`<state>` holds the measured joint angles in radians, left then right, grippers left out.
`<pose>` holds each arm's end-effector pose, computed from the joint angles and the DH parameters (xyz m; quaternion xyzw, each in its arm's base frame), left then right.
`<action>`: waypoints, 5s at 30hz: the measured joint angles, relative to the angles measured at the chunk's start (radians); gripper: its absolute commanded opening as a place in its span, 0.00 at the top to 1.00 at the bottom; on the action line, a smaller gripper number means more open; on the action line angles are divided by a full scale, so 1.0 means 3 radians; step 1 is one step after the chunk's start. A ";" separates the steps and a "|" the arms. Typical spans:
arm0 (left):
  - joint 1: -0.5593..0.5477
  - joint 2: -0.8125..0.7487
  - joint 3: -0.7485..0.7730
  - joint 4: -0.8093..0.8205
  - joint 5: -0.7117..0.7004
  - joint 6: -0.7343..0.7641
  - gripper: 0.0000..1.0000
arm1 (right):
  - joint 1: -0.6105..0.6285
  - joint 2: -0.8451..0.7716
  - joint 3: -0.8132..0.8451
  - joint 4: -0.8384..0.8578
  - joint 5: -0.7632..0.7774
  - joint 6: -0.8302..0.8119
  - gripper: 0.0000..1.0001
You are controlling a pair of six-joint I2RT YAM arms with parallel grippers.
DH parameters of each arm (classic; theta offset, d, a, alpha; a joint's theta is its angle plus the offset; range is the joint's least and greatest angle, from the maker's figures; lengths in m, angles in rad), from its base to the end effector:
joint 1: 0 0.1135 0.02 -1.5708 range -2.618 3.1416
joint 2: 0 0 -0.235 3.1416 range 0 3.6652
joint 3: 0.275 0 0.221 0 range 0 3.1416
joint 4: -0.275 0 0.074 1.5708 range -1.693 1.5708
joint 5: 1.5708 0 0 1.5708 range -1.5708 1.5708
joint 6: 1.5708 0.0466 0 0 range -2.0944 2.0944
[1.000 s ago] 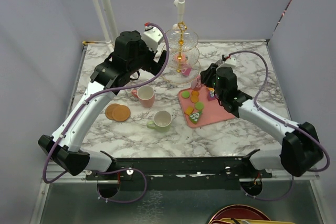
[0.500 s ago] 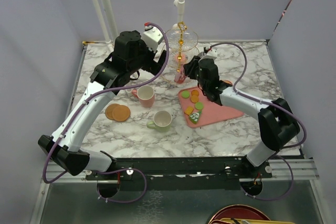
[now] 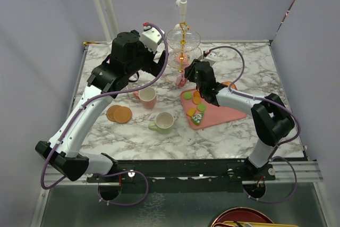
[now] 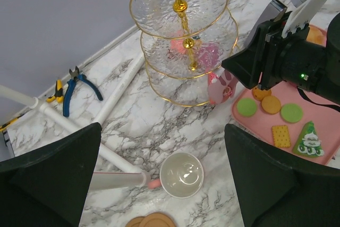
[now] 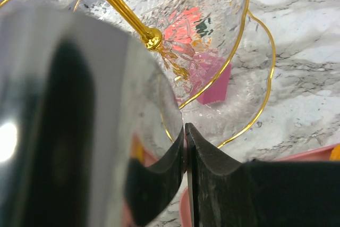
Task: Serve the afternoon tea
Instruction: Place the desert on the desert table.
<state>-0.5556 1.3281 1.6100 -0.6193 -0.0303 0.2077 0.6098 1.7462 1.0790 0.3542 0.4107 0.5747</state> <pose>0.2258 -0.1385 0.4185 0.2957 0.7603 -0.0879 0.5717 0.3191 0.2002 0.2245 0.1060 0.7937 0.1847 0.5699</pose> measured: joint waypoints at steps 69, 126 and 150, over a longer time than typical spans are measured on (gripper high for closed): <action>0.0000 -0.0039 -0.0003 0.0000 0.0000 0.0034 0.01 | -0.0098 -0.0309 -0.0326 0.0103 0.0437 -0.0223 0.71; 0.0000 -0.0128 -0.0107 -0.0006 0.0000 0.0050 0.01 | -0.0216 0.0111 0.0055 0.0051 0.0537 0.0023 0.41; 0.0000 -0.0128 -0.0107 -0.0005 0.0000 0.0048 0.01 | -0.0332 -0.0093 -0.0036 0.0131 0.0278 -0.0202 0.37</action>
<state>-0.5556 1.2896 1.5780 -0.6209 -0.0303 0.2222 0.5102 1.7184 1.0683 0.3935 0.4942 0.5140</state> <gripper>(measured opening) 0.990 0.632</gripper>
